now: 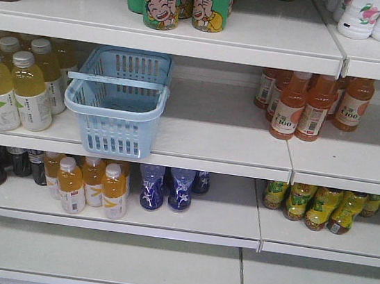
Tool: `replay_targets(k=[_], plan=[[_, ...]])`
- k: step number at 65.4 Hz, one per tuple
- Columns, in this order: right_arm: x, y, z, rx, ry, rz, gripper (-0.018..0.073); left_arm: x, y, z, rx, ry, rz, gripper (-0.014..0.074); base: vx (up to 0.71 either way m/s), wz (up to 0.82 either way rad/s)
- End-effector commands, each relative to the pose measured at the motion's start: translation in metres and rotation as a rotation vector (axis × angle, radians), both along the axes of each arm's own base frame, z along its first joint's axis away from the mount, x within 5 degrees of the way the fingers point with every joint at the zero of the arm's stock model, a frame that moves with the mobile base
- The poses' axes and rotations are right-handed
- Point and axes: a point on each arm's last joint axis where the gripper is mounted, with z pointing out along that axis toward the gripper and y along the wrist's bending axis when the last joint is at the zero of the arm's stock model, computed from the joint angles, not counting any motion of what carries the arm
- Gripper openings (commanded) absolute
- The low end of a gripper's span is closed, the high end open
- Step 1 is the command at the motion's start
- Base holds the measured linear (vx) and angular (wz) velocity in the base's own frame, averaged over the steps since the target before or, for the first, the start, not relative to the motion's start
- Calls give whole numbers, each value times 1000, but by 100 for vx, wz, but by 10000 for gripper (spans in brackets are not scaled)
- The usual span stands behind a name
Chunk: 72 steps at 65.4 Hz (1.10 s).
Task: Place coke in basket with both arms
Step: 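Reach the left gripper toward the light-blue basket handle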
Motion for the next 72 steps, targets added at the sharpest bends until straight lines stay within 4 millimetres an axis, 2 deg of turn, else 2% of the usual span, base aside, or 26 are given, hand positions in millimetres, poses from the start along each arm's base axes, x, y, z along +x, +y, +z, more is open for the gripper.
replay_targets(k=[1, 6, 13, 21, 31, 45, 60, 72], plan=[[-1, 0, 4, -15, -76, 1, -5, 30, -2, 6, -43, 85, -40, 516, 0, 0], [-1, 0, 4, -15, -77, 1, -5, 62, -5, -3, -55, 204, -49, 555, 0, 0], [-1, 0, 4, -15, -77, 1, -5, 109, -10, -28, -61, 373, -65, 556, 0, 0], [-1, 0, 4, -15, -77, 1, -5, 152, -17, -56, -77, 473, -111, 556, 0, 0], [-1, 0, 4, -15, -77, 1, -5, 193, -18, -90, -183, 529, -151, 556, 0, 0], [-1, 0, 4, -15, -77, 1, -5, 240, -18, -141, -273, 657, -132, 556, 0, 0], [-1, 0, 4, -15, -77, 1, -5, 300, -25, -161, -370, 713, -194, 556, 0, 0], [-1, 0, 4, -15, -77, 1, -5, 331, -27, -180, -412, 777, -201, 556, 0, 0]])
